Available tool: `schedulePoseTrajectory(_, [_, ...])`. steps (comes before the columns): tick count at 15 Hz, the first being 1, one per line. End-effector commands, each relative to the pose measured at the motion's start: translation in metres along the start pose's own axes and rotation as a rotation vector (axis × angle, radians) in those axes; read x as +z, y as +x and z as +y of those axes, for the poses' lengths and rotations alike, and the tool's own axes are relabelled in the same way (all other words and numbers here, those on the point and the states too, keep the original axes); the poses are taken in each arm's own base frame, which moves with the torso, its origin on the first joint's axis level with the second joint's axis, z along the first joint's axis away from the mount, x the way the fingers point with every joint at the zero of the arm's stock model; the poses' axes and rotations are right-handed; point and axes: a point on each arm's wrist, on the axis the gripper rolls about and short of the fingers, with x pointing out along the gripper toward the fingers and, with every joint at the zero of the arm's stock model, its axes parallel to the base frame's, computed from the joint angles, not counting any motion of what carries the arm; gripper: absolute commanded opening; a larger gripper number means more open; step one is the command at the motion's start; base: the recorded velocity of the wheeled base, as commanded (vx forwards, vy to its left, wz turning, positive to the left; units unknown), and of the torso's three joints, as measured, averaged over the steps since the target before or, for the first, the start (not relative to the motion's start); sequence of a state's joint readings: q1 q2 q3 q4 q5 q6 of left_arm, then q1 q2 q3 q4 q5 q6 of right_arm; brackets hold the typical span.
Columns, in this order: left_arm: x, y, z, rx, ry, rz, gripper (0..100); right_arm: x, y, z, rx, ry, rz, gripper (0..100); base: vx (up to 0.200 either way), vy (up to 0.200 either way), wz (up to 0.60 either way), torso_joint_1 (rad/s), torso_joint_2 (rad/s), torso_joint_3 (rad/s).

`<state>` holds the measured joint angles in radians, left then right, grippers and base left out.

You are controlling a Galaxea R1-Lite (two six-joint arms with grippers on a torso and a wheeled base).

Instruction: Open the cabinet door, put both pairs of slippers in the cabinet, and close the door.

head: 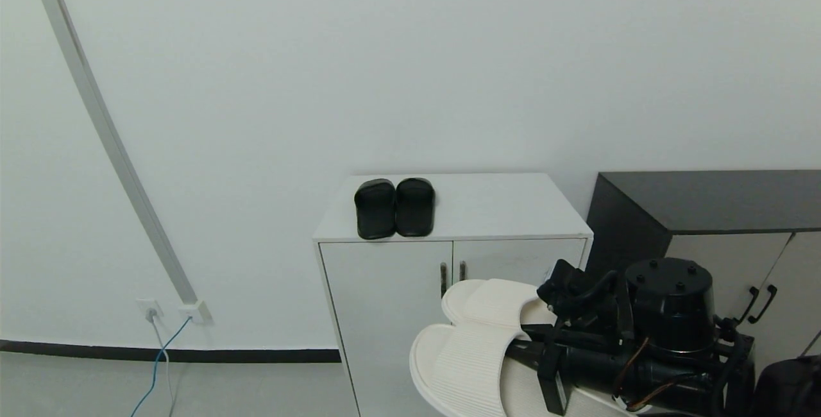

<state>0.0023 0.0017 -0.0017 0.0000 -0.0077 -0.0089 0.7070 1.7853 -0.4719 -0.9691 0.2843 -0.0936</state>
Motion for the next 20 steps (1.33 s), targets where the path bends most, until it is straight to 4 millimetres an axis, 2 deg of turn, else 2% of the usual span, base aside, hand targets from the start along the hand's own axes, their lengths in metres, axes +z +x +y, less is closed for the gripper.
schedulePoseTrajectory(1, [-0.0001,0.0000,0.0000,-0.001,0.000,0.000,100,-0.0005,0.0002,0.0000,0.000,0.000,0.001,0,0.000,0.000,0.00,-0.168,0.37,0.207])
schedulePoseTrajectory(20, [0.0004,-0.0001,-0.0001,-0.001,0.001,-0.002,100,-0.0050,0.0002,0.0005,-0.001,-0.005,-0.011,0,0.000,0.000,0.00,-0.194,0.50,0.307])
